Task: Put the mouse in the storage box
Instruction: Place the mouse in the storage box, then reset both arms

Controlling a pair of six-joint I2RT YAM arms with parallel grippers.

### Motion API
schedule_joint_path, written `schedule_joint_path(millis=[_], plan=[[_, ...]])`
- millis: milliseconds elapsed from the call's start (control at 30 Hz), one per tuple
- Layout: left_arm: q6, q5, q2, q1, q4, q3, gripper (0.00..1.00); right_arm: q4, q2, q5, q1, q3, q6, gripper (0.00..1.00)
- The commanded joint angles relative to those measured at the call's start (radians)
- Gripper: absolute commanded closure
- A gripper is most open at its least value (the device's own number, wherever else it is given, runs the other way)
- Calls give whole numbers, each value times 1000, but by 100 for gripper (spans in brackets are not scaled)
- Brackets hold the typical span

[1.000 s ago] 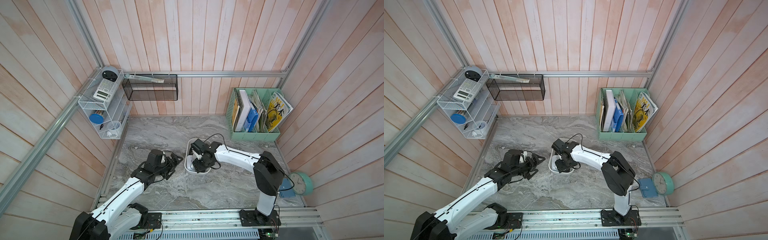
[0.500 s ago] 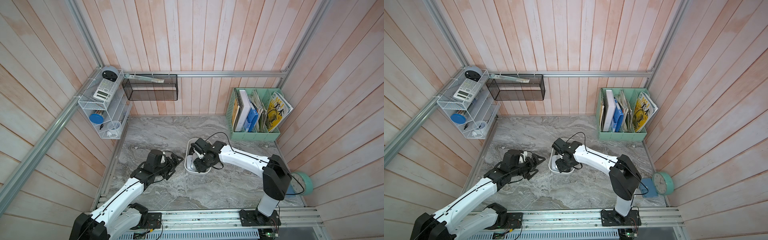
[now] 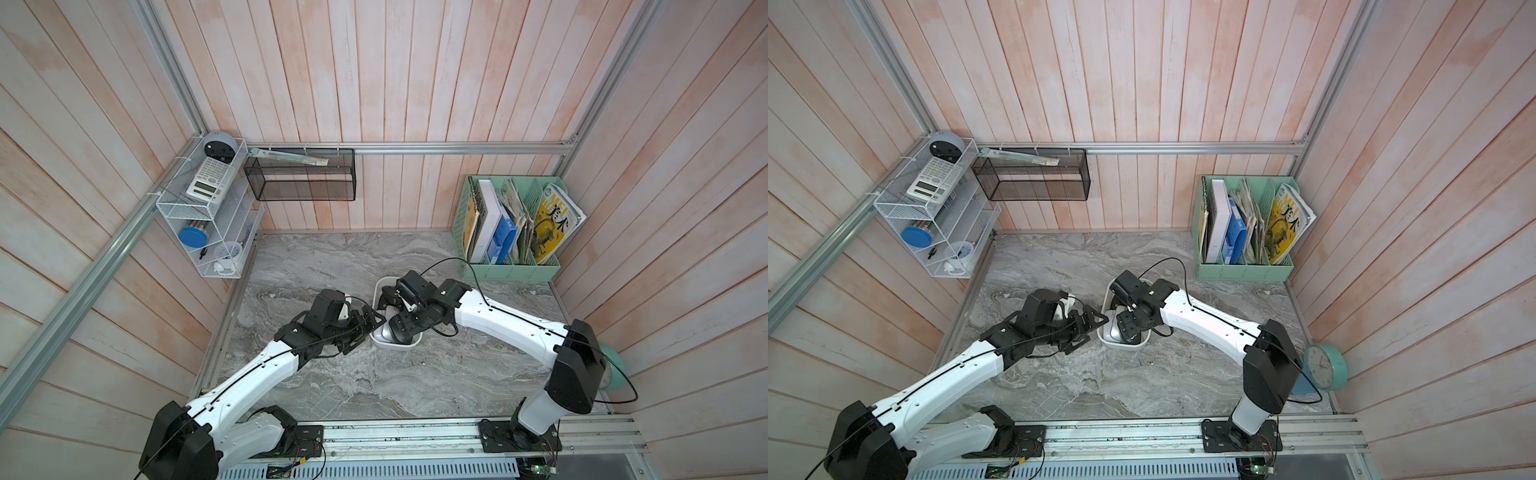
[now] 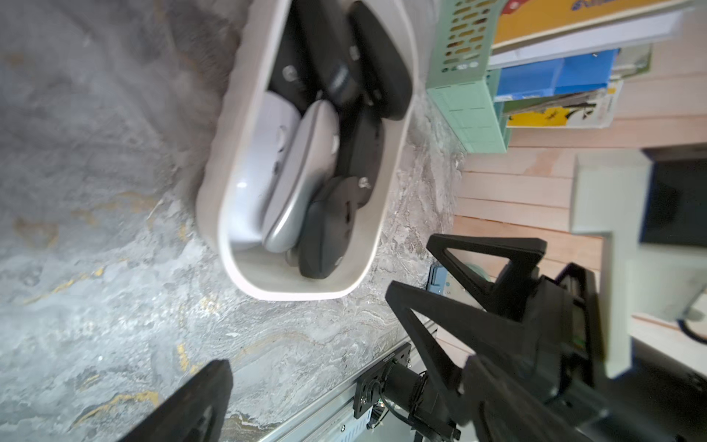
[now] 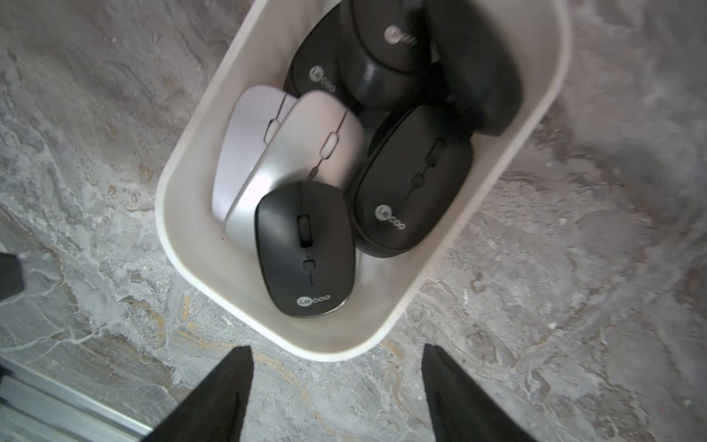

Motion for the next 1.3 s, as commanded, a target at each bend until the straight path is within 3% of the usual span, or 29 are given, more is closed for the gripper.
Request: schedule_joint_path(millis=[0, 67, 133, 200, 267, 300, 367, 467, 500, 633, 700, 833, 933, 1033, 1133, 1167, 1267], plan=[[218, -80, 21, -2, -190, 170, 0, -9, -125, 189, -56, -24, 30, 22], [321, -231, 44, 3, -332, 277, 0, 47, -209, 241, -121, -75, 31, 21], [407, -461, 75, 13, -453, 378, 0, 122, -302, 293, -221, -133, 31, 21], [491, -589, 82, 33, -477, 418, 0, 200, -392, 362, -314, -194, 60, 21], [548, -686, 67, 56, -427, 402, 0, 306, -469, 381, -397, -259, 55, 21], [581, -747, 53, 60, -368, 367, 0, 368, -499, 384, -428, -287, 37, 5], [627, -887, 21, 62, -248, 280, 0, 491, -527, 443, -444, -346, -2, 2], [503, -1186, -23, 93, -116, 148, 0, 673, -546, 519, -443, -463, -119, 2], [541, -1205, -48, 127, -23, 86, 0, 715, -547, 525, -440, -499, -199, 2], [790, -1098, -154, 254, 503, -239, 0, 800, -528, 742, -446, -608, -215, 2], [849, -953, -148, 345, 838, -423, 0, 909, -530, 688, -481, -691, -286, 2], [983, -936, 32, 428, 1013, -476, 0, 1046, -528, 496, -582, -811, -261, 2], [907, -939, 195, 462, 1251, -534, 0, 1085, -506, 471, -600, -842, -311, 2], [963, -861, 268, 473, 1320, -522, 0, 1212, -498, 431, -634, -913, -344, 2], [1008, -800, 464, 475, 1634, -576, 0, 1400, -461, 375, -670, -1002, -374, 2], [1025, -859, 489, 449, 1682, -577, 0, 1460, -440, 369, -680, -1025, -360, 2], [987, -828, 432, 474, 1465, -513, 0, 1582, -346, 371, -697, -1056, -308, 3]])
